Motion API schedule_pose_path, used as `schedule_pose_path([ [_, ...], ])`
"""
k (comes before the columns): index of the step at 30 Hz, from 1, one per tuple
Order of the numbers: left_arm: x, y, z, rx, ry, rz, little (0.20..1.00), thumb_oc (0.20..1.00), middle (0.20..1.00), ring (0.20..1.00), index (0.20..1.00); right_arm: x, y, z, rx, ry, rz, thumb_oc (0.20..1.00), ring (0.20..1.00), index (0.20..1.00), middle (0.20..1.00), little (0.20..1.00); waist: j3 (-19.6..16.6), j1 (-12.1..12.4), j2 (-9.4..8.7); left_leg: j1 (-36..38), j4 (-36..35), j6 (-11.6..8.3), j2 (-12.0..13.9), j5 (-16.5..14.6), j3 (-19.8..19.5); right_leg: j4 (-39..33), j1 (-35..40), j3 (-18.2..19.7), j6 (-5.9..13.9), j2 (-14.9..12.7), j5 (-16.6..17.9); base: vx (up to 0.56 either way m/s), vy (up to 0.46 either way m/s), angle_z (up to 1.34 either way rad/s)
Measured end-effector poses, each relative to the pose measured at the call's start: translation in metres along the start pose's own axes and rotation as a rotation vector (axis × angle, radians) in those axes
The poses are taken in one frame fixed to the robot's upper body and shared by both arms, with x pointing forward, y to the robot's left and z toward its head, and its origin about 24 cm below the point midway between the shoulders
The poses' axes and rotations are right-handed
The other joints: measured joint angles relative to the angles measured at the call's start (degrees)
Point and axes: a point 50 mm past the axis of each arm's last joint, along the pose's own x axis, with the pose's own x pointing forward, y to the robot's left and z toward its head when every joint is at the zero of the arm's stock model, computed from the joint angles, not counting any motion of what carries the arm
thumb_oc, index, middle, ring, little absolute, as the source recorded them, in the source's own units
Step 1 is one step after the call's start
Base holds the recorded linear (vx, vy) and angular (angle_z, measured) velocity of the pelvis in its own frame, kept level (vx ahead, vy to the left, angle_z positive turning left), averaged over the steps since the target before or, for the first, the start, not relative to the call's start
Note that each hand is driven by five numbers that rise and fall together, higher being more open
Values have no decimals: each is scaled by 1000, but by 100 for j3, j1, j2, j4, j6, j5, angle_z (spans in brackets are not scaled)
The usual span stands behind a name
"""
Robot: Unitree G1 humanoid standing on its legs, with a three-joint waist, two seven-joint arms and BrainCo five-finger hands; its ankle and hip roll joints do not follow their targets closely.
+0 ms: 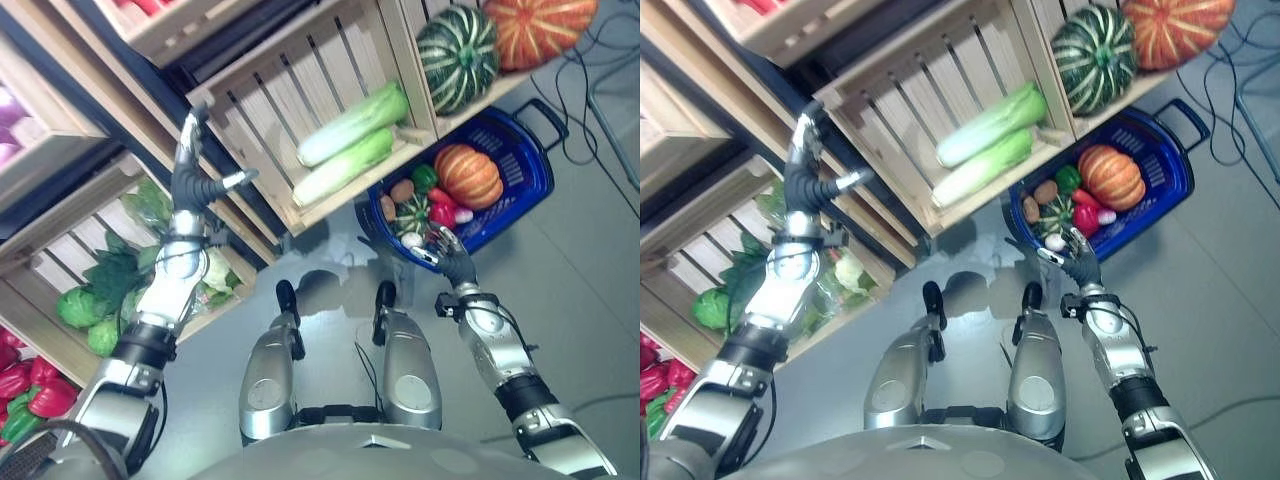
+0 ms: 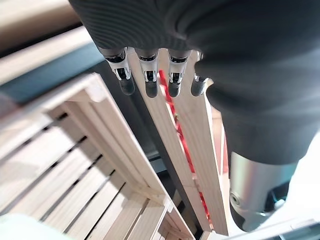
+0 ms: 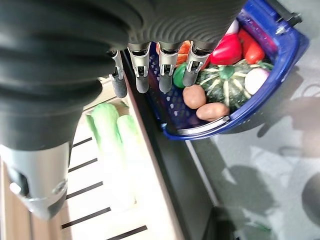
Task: Pick up fruits and vegetables into the basket
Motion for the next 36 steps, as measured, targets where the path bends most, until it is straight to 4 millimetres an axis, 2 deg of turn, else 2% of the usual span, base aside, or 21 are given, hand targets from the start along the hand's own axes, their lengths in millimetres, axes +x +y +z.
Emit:
schedule_pose_path([
  [5, 39, -6, 25, 46, -82, 55, 1000, 1000, 1000, 1000, 1000, 6, 8, 9, -56, -15, 46, 1000, 1000, 1000, 1000, 1000, 107, -216, -1, -424, 289, -34, 62, -31, 135, 374, -579, 199, -58, 23, -45, -29, -19, -15],
  [12, 65, -17, 41, 75, -92, 78, 1000, 1000, 1000, 1000, 1000, 10, 3, 13, -97, 1, 47, 1000, 1000, 1000, 1000, 1000, 125, -482, 22, -944, 579, -45, 89, -69, 308, 743, -1304, 459, -101, 34, -96, -2, 0, -13],
  [16, 83, -15, 43, 125, -75, 172, 1000, 1000, 1000, 1000, 1000, 12, 3, 20, -117, -18, 62, 1000, 1000, 1000, 1000, 1000, 134, -659, 39, -1199, 695, -39, 92, -86, 426, 930, -1694, 604, -130, 38, -115, 32, 32, -11],
  [22, 94, -6, 30, 247, 6, 299, 1000, 1000, 1000, 1000, 1000, 11, 3, 23, -136, -30, 78, 1000, 1000, 1000, 1000, 1000, 139, -847, 46, -1348, 872, -109, 191, -186, 538, 1128, -1960, 741, -200, 131, -184, 40, 7, -14],
  [25, 103, -1, 21, 331, 75, 337, 1000, 1000, 1000, 1000, 1000, 14, 2, 33, -147, -68, 85, 1000, 1000, 1000, 1000, 1000, 138, -931, 49, -1550, 911, -143, 241, -170, 601, 1224, -2228, 799, -225, 187, -192, 8, -7, -10],
  [29, 109, 1, 13, 412, 143, 348, 1000, 1000, 1000, 1000, 1000, 14, 0, 35, -156, -72, 85, 1000, 1000, 1000, 1000, 1000, 141, -1097, 51, -1660, 951, -180, 287, -187, 626, 1283, -2379, 806, -308, 227, -207, 21, -8, -5],
  [32, 122, 15, 12, 486, 213, 397, 1000, 1000, 1000, 1000, 1000, 13, -2, 41, -180, -91, 94, 1000, 1000, 1000, 1000, 1000, 141, -1184, 51, -1837, 963, -190, 304, -180, 659, 1318, -2596, 840, -290, 251, -223, 29, -3, -6],
  [36, 121, 22, -1, 554, 314, 358, 1000, 1000, 1000, 1000, 1000, 12, 0, 39, -182, -86, 105, 1000, 1000, 1000, 1000, 1000, 141, -1263, 51, -1915, 961, -228, 381, -175, 675, 1316, -2693, 850, -309, 333, -220, 19, -6, -7],
])
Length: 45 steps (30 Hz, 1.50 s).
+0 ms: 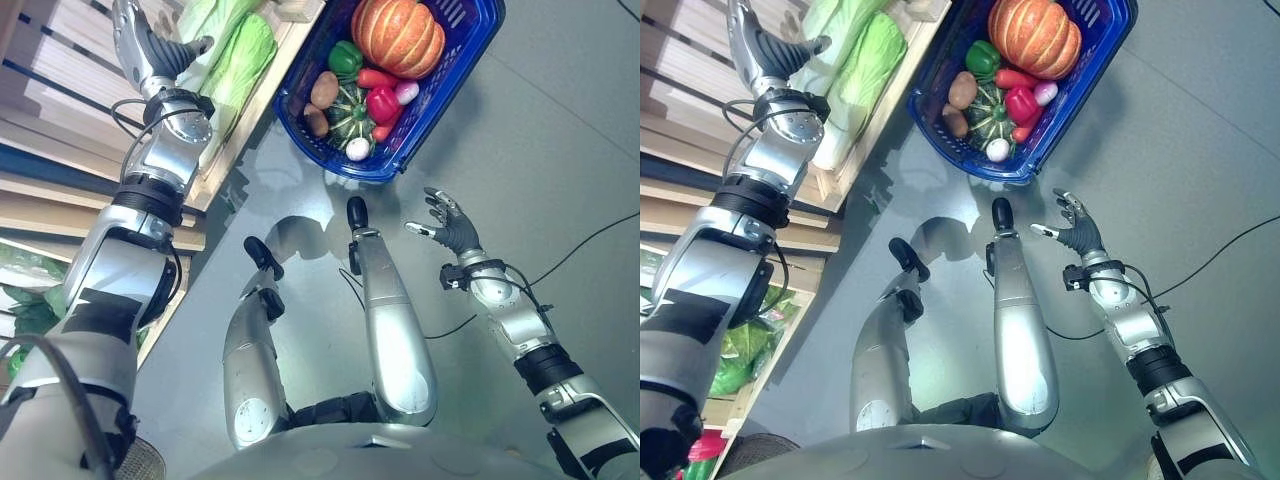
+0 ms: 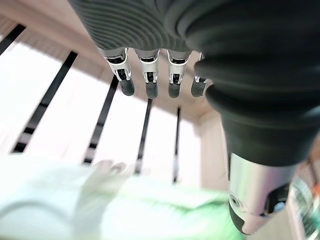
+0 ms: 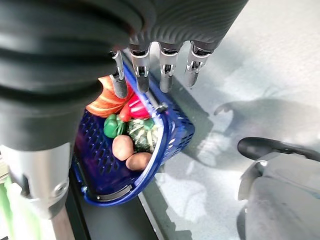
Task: Pick up fruits and vegetables into the basket
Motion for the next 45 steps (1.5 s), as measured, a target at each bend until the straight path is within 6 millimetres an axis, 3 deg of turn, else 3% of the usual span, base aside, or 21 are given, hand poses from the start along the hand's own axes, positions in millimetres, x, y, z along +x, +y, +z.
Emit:
schedule_pose_path([
  [6, 9, 3, -17, 99, 114, -60, 1000, 1000, 1000, 1000, 1000, 0, -2, 3, -8, -7, 7, 1000, 1000, 1000, 1000, 1000, -1, -70, -2, -184, 11, -11, 0, -9, 27, 18, -192, 37, -51, 11, 24, 16, 34, -2],
  [12, 21, 27, -37, 203, 216, -19, 1000, 1000, 1000, 1000, 1000, 0, -5, 3, 16, 1, 4, 1000, 1000, 1000, 1000, 1000, -1, -136, -2, -359, 102, -11, 5, -75, 63, 36, -366, 83, -55, 14, 27, 19, 55, -3],
  [23, 24, 47, -62, 312, 376, 2, 1000, 1000, 1000, 1000, 1000, 0, -5, 2, 69, 21, 6, 1000, 1000, 1000, 1000, 1000, -6, -236, -13, -686, 392, 6, 78, -176, 74, 119, -651, 142, -38, 54, 16, 6, 27, -2],
  [30, 27, 51, -61, 320, 375, 13, 1000, 1000, 1000, 1000, 1000, 0, -5, 1, 107, 31, 0, 1000, 1000, 1000, 1000, 1000, -7, -269, -13, -778, 409, -6, 85, -186, 102, 183, -780, 184, -74, 68, 40, 0, 1, 0],
  [38, 32, 41, -45, 117, 331, -78, 1000, 1000, 1000, 1000, 1000, 5, -6, 7, 104, 21, -6, 1000, 1000, 1000, 1000, 1000, -8, -331, -15, -873, 447, -8, 91, -193, 157, 219, -940, 261, -72, 89, 39, 4, -4, -3],
  [45, 33, 41, -42, 70, 306, -77, 1000, 1000, 1000, 1000, 1000, 5, -6, 7, 104, 23, -8, 1000, 1000, 1000, 1000, 1000, -8, -318, -15, -904, 447, -7, 86, -194, 170, 215, -983, 274, -46, 89, 22, 4, -9, 0],
])
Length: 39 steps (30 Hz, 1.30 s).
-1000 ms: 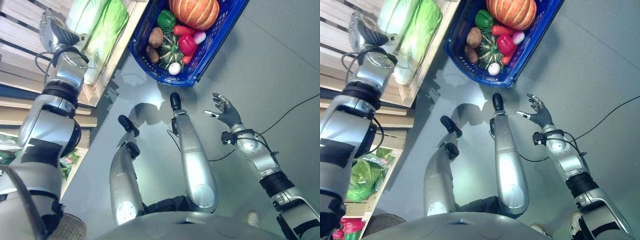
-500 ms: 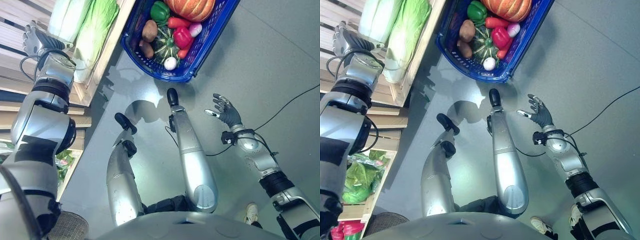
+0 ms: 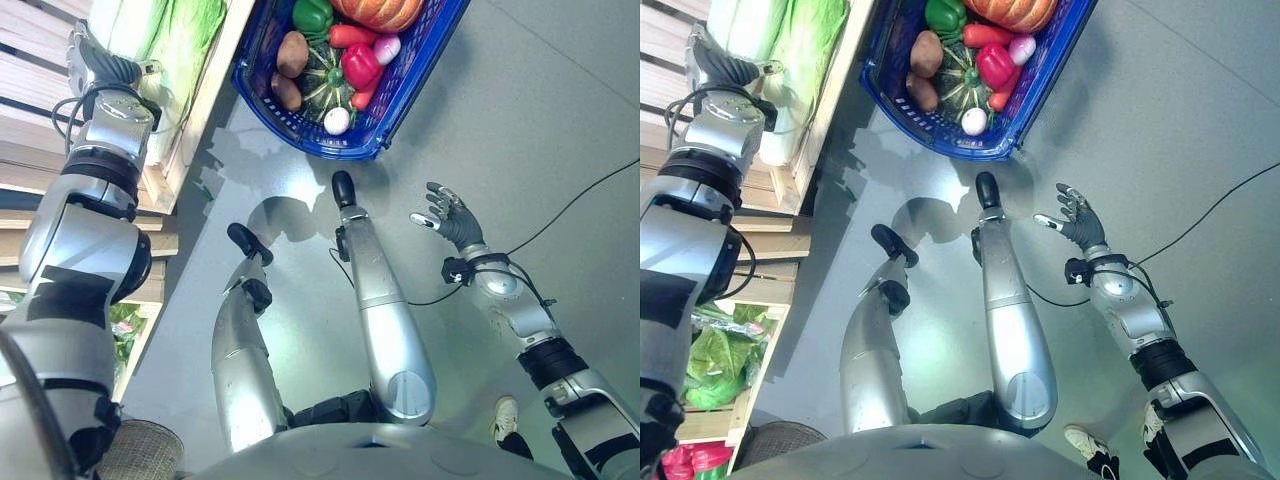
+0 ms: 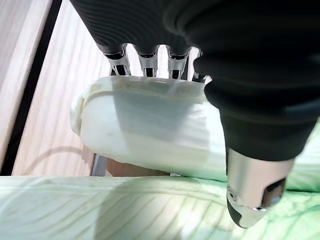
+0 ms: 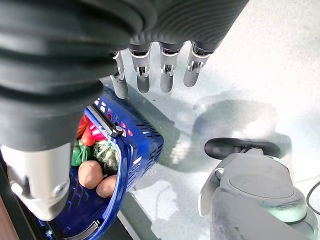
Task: Pick up fruits and vegetables into the basket
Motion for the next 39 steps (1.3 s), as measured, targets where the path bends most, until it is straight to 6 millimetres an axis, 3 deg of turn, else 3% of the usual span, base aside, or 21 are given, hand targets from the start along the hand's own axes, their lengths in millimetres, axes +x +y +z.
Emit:
schedule_pose_path([
  [17, 3, 8, 1, 33, 39, 51, 1000, 1000, 1000, 1000, 1000, 1, -3, -2, 74, 13, -18, 1000, 1000, 1000, 1000, 1000, -17, -41, -23, -185, 71, 10, 24, -35, 62, 87, -261, 110, 3, 48, -1, 1, -9, -2],
  [18, 4, 10, 2, 35, 47, 65, 922, 922, 922, 922, 922, 1, -3, -1, 75, 11, -19, 1000, 1000, 1000, 1000, 1000, -22, -41, -23, -243, 122, 2, 51, -47, 25, 89, -292, 116, 2, 76, 3, -1, -15, -4],
  [20, 4, 13, 2, 43, 69, 81, 498, 498, 498, 498, 498, 1, -3, -1, 81, 12, -19, 1000, 1000, 1000, 1000, 1000, -24, -49, -27, -305, 185, -8, 107, -58, -18, 89, -310, 111, -8, 121, 15, -2, -13, -2],
  [21, 5, 14, 2, 46, 74, 86, 464, 464, 464, 464, 464, 1, -3, -2, 83, 13, -19, 1000, 1000, 1000, 1000, 1000, -29, -49, -36, -311, 185, -12, 109, -60, -33, 88, -317, 110, -9, 123, 16, 0, 0, 0],
  [22, 6, 18, 2, 49, 82, 101, 366, 366, 366, 366, 366, 1, -3, -2, 83, 14, -19, 1000, 1000, 1000, 1000, 1000, -30, -54, -39, -325, 188, -18, 111, -63, -54, 89, -331, 96, -16, 138, 21, -4, -30, -6],
  [23, 8, 23, 1, 54, 93, 117, 216, 216, 216, 216, 216, 1, -3, -2, 90, 15, -19, 1000, 1000, 1000, 1000, 1000, -31, -57, -38, -368, 205, -33, 123, -73, -65, 87, -372, 107, -22, 159, 27, -4, -25, -7],
  [39, 11, 30, 0, 82, 100, 109, 200, 200, 200, 200, 200, 3, -3, -1, 111, 14, -20, 1000, 1000, 1000, 1000, 1000, -49, -45, -40, -429, 251, -68, 150, -97, -108, 92, -438, 129, -50, 201, 44, 0, -2, -1],
])
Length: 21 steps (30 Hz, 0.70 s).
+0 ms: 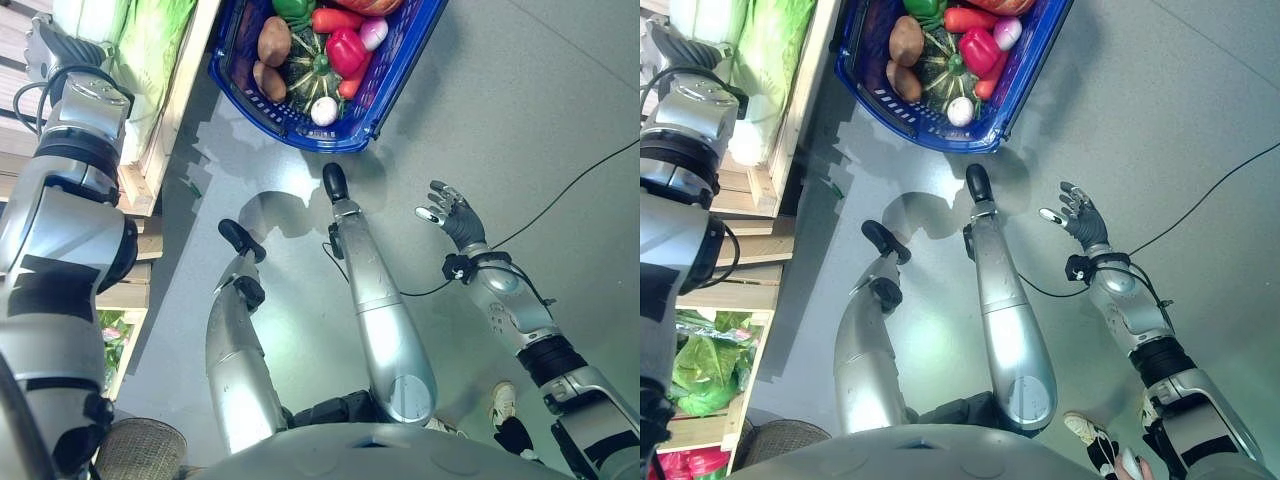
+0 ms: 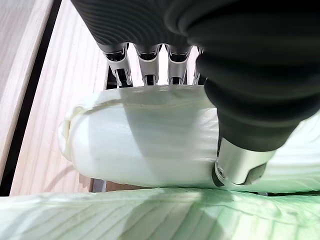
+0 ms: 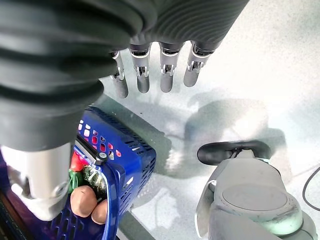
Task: Pick up fruits and vegetables into the basket
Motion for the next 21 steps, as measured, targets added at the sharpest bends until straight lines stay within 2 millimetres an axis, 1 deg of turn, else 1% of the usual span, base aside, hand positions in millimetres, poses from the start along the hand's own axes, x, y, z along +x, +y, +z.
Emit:
schedule_pose_path([
  [7, 0, -1, -3, 2, -2, -22, 200, 200, 200, 200, 200, 0, 0, 1, 1, -4, 1, 1000, 1000, 1000, 1000, 1000, -1, -1, 0, 4, 0, 0, 2, 0, -3, 1, 4, -1, -3, 1, 3, 0, 0, 0],
  [11, 0, -3, -6, -39, -9, -49, 200, 200, 200, 200, 200, 0, 1, 4, 3, -17, 6, 1000, 1000, 1000, 1000, 1000, -1, -6, 0, 60, 1, -1, 1, 0, -4, -4, 62, 0, -5, 0, 4, 0, 0, 0],
  [13, 0, -6, -13, -83, 11, -70, 200, 200, 200, 200, 200, 1, 2, 6, 6, -27, 7, 1000, 1000, 1000, 1000, 1000, 0, -10, -2, 131, 0, -12, -3, -5, -3, -8, 136, 3, -6, -2, 5, 1, 16, 0],
  [14, -1, -9, -20, -120, 30, -86, 200, 200, 200, 200, 200, 1, 3, 8, 7, -36, 11, 1000, 1000, 1000, 1000, 1000, 1, -20, -4, 199, -1, -25, -3, -18, -5, -9, 210, -1, -7, -6, 5, 2, 39, 0],
  [16, -1, -11, -29, -150, 36, -99, 200, 200, 200, 200, 200, 1, 4, 12, 9, -55, 20, 1000, 1000, 1000, 1000, 1000, 5, -16, -11, 323, -15, -27, -4, -35, -5, -20, 344, -13, -36, -12, 22, 4, 54, -1],
  [19, -8, -25, -46, -243, 53, -156, 200, 200, 200, 200, 200, 0, 7, 23, -8, -121, 34, 1000, 1000, 1000, 1000, 1000, 5, -13, -12, 653, -54, -19, -32, -83, -2, -92, 697, -27, -19, -40, 9, 11, 53, -1],
  [21, -13, -32, -53, -297, 67, -189, 200, 200, 200, 200, 200, -2, 8, 27, -19, -149, 39, 1000, 1000, 1000, 1000, 1000, 5, -5, -12, 811, -108, -12, -66, -80, -1, -116, 864, -56, 2, -76, -7, 11, 33, 8],
])
